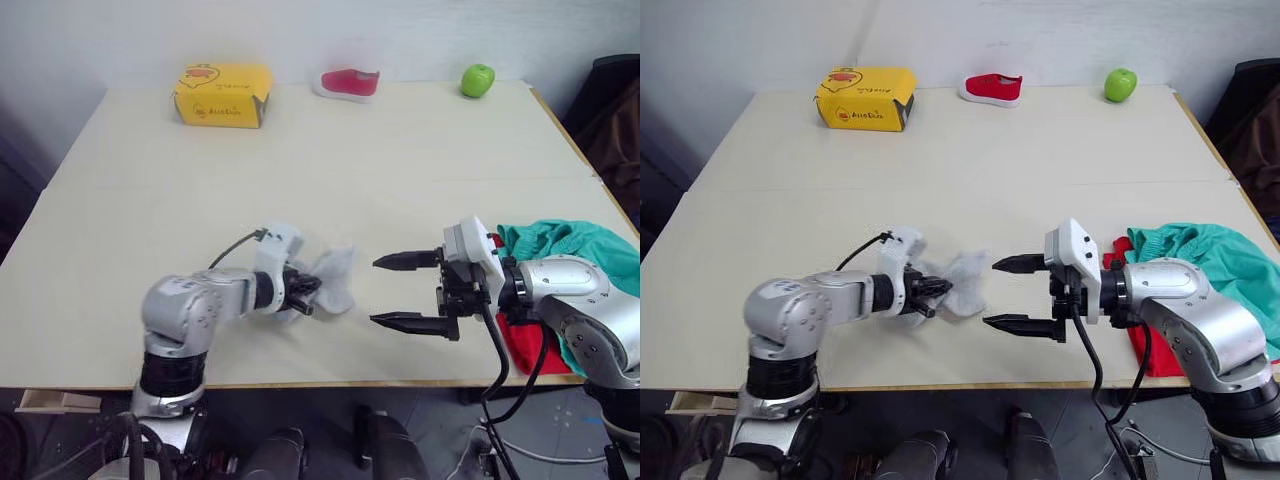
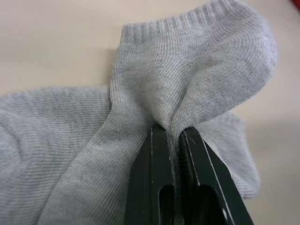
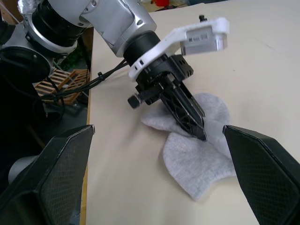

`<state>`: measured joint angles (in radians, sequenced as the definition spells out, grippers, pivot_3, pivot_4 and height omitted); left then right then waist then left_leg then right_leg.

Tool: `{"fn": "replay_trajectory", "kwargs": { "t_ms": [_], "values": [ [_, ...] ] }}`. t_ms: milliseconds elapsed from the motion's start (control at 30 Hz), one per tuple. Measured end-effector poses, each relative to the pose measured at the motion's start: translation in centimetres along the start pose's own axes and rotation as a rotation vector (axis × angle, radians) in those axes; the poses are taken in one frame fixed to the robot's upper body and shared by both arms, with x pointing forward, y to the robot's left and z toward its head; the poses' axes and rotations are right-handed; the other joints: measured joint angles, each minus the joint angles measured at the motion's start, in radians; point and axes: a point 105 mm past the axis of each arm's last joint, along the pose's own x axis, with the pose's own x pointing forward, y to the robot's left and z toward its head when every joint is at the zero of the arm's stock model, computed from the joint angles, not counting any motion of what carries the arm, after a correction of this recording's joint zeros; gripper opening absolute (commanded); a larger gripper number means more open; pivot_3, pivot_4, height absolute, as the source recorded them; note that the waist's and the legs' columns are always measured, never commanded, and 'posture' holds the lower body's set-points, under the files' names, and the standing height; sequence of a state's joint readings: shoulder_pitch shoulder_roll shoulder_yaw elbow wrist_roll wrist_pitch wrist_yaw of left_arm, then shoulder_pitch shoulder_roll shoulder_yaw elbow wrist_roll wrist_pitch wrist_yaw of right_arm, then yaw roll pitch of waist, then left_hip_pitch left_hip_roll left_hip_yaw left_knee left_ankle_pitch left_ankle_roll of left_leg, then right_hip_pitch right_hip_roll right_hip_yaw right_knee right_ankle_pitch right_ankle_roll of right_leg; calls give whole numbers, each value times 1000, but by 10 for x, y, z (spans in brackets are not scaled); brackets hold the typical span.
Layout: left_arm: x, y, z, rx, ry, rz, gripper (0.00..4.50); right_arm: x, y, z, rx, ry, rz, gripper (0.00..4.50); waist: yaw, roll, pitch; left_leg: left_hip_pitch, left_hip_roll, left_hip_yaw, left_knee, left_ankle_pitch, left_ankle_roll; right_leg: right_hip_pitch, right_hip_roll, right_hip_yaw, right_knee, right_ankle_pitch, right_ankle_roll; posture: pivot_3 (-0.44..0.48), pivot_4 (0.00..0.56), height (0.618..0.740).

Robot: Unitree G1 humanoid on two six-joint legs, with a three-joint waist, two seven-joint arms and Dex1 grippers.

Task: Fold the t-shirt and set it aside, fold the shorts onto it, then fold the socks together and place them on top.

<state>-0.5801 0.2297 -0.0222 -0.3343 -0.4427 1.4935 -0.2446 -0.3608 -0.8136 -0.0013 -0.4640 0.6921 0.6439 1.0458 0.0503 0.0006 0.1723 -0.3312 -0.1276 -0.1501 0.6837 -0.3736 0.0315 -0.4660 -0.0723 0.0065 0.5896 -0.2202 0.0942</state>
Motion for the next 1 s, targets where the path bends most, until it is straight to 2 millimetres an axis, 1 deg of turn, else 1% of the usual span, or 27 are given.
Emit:
{"fn": "replay_trajectory", "kwargs": {
  "t_ms": [33,100,200,367,433,500,600,667,700,733,800,833,900,1000],
  "values": [
    [1,-1,0,-2,2,-1,826,-1,-1,-1,-8,6,-10,4500,1,0,0,0,0,0,0,0,0,0,0,0,0,0,0,0,150,740],
    [1,-1,0,-2,1,-8,1434,-2,-2,-6,-17,22,-33,4500,3,0,0,0,0,0,0,1,-1,0,0,0,0,0,-1,0,150,740],
    [-4,-3,-1,10,8,-46,2319,-3,-4,-11,-28,44,-57,4500,2,0,0,0,0,0,0,1,-1,0,0,0,1,1,-1,0,150,740],
    [-30,9,0,81,27,-59,3870,-3,-5,-20,-13,68,-87,4500,0,0,0,0,1,0,0,1,-2,0,1,0,1,0,-2,0,150,740],
    [-38,10,2,88,20,-92,4470,0,-4,-23,-21,75,-90,4500,1,0,0,0,1,-1,0,1,-2,0,0,0,1,0,-2,0,150,740],
    [-48,11,8,121,-1,-132,4470,2,-2,-28,-33,87,-89,4500,1,0,0,0,1,-1,0,1,-2,0,1,0,1,0,-2,0,150,740],
    [-72,19,19,231,-34,-152,4470,5,1,-36,-78,118,-89,4500,0,0,0,0,1,-1,0,0,-2,-2,1,-1,1,0,-3,0,150,740],
    [-81,29,24,328,-39,-156,4470,8,3,-39,-112,136,-84,4500,-1,0,0,0,1,0,-1,0,-2,-2,1,-1,1,0,-3,0,150,740],
    [-82,38,26,380,-39,-156,4470,10,4,-41,-133,144,-76,4500,-1,0,0,1,1,0,-1,0,-2,-1,1,0,1,0,-3,0,150,740],
    [-82,49,25,416,-36,-144,4470,14,6,-43,-144,146,-67,4500,-1,0,0,2,1,1,-1,1,-3,-1,1,-1,1,0,-4,0,150,740],
    [-75,72,22,519,-19,-145,4470,25,9,-50,-134,144,-49,4500,1,0,0,2,1,0,-1,1,-3,0,1,-1,1,1,-6,0,150,740],
    [-69,81,19,564,1,-149,4492,32,10,-53,-118,137,-42,4306,1,0,0,1,1,0,-1,2,-3,0,1,-1,0,1,-6,0,150,740],
    [-60,92,12,651,39,-169,4500,39,8,-59,-99,144,-46,3961,3,0,0,0,1,0,-1,2,-3,0,1,-2,-1,2,-6,0,150,740],
    [-48,103,3,772,100,-206,4500,48,3,-67,-94,170,-61,3961,3,0,0,-3,1,-1,0,2,-2,-3,1,-2,1,2,-5,0,150,740]
  ]
}}
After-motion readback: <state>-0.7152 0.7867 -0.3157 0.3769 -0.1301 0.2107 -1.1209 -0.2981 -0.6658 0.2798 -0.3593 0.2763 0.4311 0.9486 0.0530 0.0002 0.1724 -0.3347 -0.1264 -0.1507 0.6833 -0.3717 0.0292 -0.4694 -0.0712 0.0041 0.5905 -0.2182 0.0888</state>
